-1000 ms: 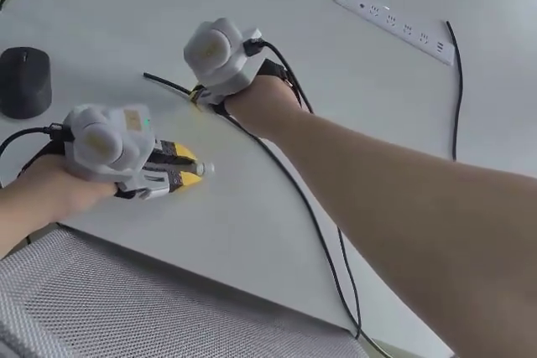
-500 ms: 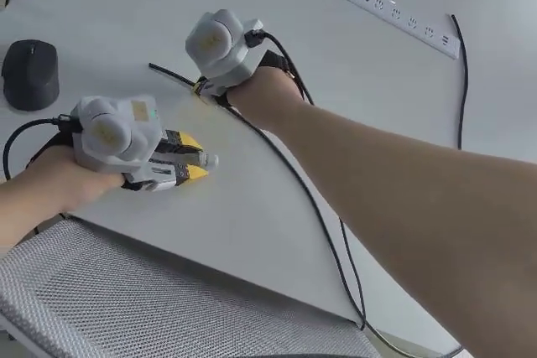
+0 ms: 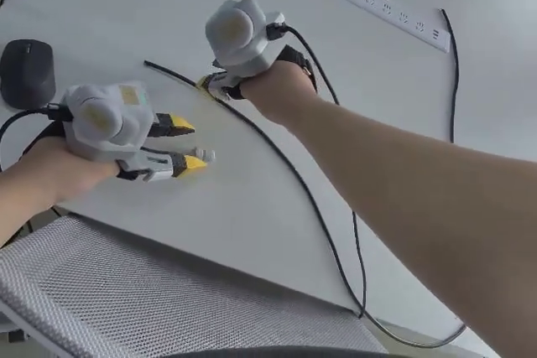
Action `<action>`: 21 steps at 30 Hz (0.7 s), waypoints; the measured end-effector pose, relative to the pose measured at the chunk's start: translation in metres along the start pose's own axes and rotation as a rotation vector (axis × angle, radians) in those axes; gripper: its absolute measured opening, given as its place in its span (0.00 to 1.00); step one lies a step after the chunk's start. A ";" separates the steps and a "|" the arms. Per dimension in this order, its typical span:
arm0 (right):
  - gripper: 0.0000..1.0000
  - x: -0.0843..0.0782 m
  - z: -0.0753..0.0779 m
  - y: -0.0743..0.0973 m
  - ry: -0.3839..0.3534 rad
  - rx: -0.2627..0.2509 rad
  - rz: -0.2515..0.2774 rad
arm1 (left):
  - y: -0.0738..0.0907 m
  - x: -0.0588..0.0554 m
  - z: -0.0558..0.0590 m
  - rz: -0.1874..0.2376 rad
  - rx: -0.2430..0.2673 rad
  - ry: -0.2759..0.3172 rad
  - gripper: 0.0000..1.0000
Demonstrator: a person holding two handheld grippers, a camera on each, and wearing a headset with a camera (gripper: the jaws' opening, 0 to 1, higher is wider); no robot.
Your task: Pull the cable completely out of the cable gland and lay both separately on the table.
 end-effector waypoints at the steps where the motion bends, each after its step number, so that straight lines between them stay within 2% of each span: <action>1: 0.24 -0.002 0.000 0.006 -0.001 -0.006 0.005 | 0.001 -0.001 0.001 0.000 0.002 0.001 0.37; 7: 0.32 -0.013 -0.001 0.034 -0.005 -0.034 0.047 | 0.008 0.000 0.005 0.000 0.006 0.014 0.43; 11: 0.34 -0.021 -0.002 0.053 -0.049 -0.049 0.083 | 0.013 0.003 0.010 0.004 0.007 0.027 0.48; 15: 0.37 -0.035 -0.006 0.075 -0.088 -0.061 0.116 | 0.017 0.006 0.013 -0.005 0.008 0.030 0.51; 21: 0.40 -0.061 -0.008 0.117 -0.128 -0.097 0.167 | 0.029 0.009 0.018 -0.011 0.019 0.039 0.55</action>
Point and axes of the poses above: the centre of the closed fingertips' face, and the gripper's own axes: y roughly backward along the fingers, z roughly to its right, x roughly out of its top, the point moved 10 cm from there along y, roughly backward along the fingers, and after that the axes turned 10 degrees about -z, right-handed, at the moved point
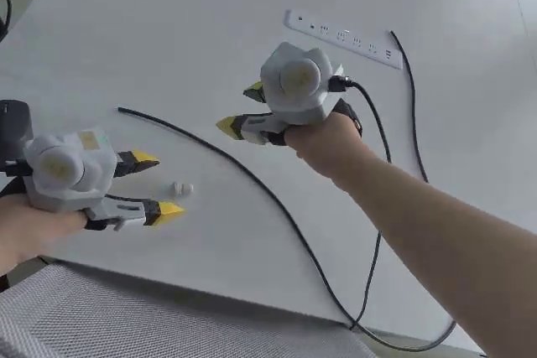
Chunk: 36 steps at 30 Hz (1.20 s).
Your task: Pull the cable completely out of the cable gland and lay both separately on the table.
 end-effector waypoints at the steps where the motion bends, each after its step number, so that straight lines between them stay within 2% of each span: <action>1: 0.40 -0.003 0.001 0.006 -0.010 -0.005 0.005 | 0.002 0.000 0.001 0.002 0.000 0.004 0.55; 5: 0.43 -0.015 0.001 0.036 -0.043 -0.027 0.045 | 0.011 0.002 0.006 -0.007 0.007 0.001 0.58; 10: 0.45 -0.030 -0.002 0.070 -0.092 -0.054 0.105 | 0.025 0.006 0.012 0.009 0.020 0.025 0.60; 12: 0.46 -0.039 -0.003 0.080 -0.099 -0.060 0.113 | 0.028 0.007 0.015 0.015 0.022 0.036 0.61; 16: 0.50 -0.063 -0.006 0.107 -0.140 -0.086 0.154 | 0.038 0.013 0.023 0.025 0.031 0.041 0.62; 22: 0.56 -0.095 -0.010 0.137 -0.230 -0.106 0.215 | 0.048 0.017 0.031 0.042 0.040 0.048 0.64; 23: 0.57 -0.105 -0.012 0.144 -0.256 -0.112 0.236 | 0.051 0.018 0.034 0.046 0.042 0.048 0.64; 29: 0.65 -0.132 -0.026 0.155 -0.313 -0.119 0.260 | 0.060 0.019 0.038 0.066 0.052 0.060 0.66; 36: 0.71 -0.163 -0.053 0.156 -0.366 -0.112 0.271 | 0.072 0.019 0.042 0.077 0.059 0.062 0.69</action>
Point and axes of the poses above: the centre of the closed fingertips' face, and the gripper's own axes: y roughly backward along the fingers, z roughly to its right, x roughly out of its top, the point moved 10 cm from there along y, roughly backward along the fingers, and after that the axes turned 10 degrees about -z, right-handed, at the moved point
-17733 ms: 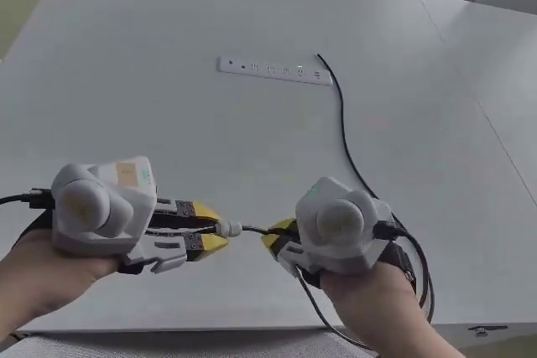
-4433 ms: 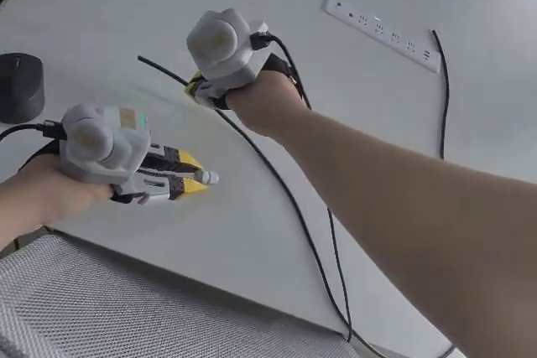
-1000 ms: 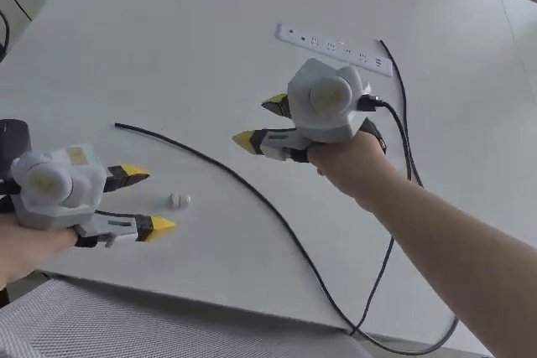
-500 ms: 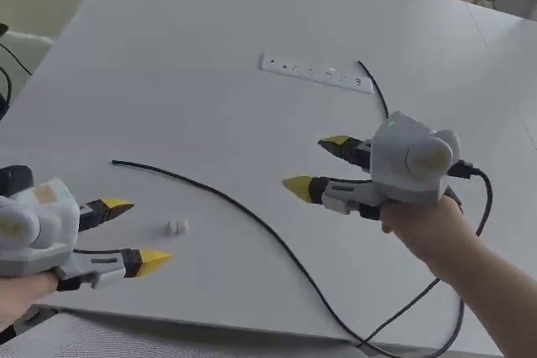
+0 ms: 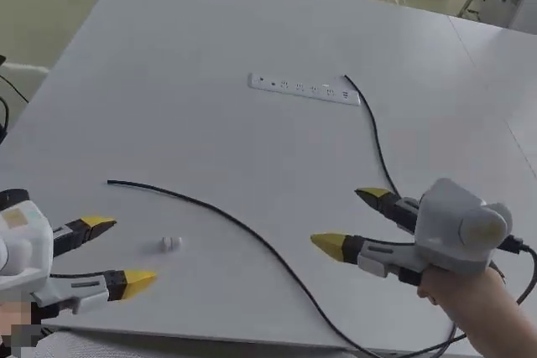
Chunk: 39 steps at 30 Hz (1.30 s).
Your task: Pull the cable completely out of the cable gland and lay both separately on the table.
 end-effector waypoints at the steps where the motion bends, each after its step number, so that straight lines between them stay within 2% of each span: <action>1: 0.73 -0.004 -0.002 0.000 -0.003 0.002 -0.001 | 0.001 0.000 0.000 0.000 0.001 0.001 0.70; 6: 0.79 -0.035 -0.014 -0.004 -0.034 0.029 -0.051 | 0.006 -0.003 0.001 -0.008 0.010 0.003 0.74; 11: 0.87 -0.052 -0.024 -0.006 -0.029 0.051 -0.081 | 0.010 -0.010 0.004 -0.052 0.005 -0.007 0.80; 16: 0.96 -0.066 -0.029 -0.009 -0.068 0.079 -0.109 | 0.015 -0.014 0.004 -0.072 0.019 -0.009 0.86; 20: 0.99 -0.069 -0.033 -0.009 -0.102 0.096 -0.121 | 0.017 -0.021 0.002 -0.105 0.023 0.015 0.92; 25: 0.99 -0.069 -0.037 -0.008 -0.103 0.092 -0.141 | 0.018 -0.026 0.000 -0.150 0.026 0.017 0.96; 33: 0.99 -0.068 -0.039 -0.009 -0.076 0.081 -0.176 | 0.018 -0.027 -0.003 -0.203 0.025 0.040 0.99; 39: 0.99 -0.064 -0.042 -0.010 -0.077 0.087 -0.163 | 0.020 -0.027 -0.004 -0.189 0.036 0.044 0.99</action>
Point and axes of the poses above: the centre of the closed fingertips' face, and the gripper's own axes: y roughly backward along the fingers, z roughly to its right, x roughly out of its top, the point moved 10 cm from there along y, roughly backward along the fingers, and after that the axes turned 10 degrees about -z, right-handed, at the moved point
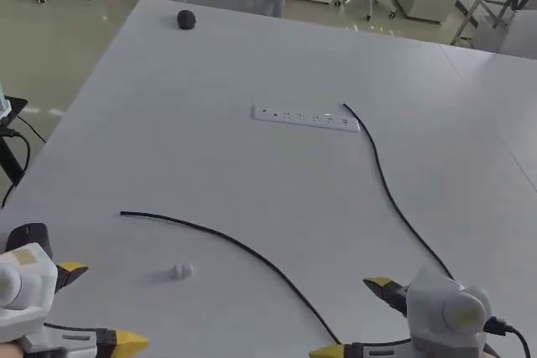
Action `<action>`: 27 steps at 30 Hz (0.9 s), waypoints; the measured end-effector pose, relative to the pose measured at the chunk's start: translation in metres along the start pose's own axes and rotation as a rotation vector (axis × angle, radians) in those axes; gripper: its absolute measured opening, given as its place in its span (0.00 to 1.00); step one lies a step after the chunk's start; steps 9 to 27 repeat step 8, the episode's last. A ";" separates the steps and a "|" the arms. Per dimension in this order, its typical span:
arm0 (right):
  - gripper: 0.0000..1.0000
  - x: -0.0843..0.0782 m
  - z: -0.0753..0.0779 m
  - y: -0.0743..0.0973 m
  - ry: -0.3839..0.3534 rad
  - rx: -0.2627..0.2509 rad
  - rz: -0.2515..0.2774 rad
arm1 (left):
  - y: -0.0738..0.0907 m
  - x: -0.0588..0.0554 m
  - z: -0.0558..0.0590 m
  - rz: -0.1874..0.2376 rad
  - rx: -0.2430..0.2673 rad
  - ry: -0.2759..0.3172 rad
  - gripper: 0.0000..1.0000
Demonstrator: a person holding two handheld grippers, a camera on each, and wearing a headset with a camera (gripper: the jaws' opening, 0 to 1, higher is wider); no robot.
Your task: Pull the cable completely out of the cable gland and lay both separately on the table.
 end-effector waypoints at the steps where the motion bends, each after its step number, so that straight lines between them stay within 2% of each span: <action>1: 0.99 0.001 -0.001 0.000 0.003 0.001 0.002 | 0.000 0.000 0.000 0.002 -0.001 0.002 0.99; 8: 0.99 0.001 -0.003 0.000 -0.013 0.008 0.012 | -0.003 -0.001 0.001 -0.008 -0.018 0.001 0.99; 27: 0.99 0.001 -0.003 0.000 -0.013 0.008 0.012 | -0.003 -0.001 0.001 -0.008 -0.018 0.001 0.99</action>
Point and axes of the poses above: the centre of the closed fingertips' face, and the gripper's own axes: y roughly backward along the fingers, z roughly to its right, x roughly out of its top, the point moved 10 cm from there along y, roughly backward along the fingers, and after that the axes turned 10 degrees about -z, right-handed, at the moved point
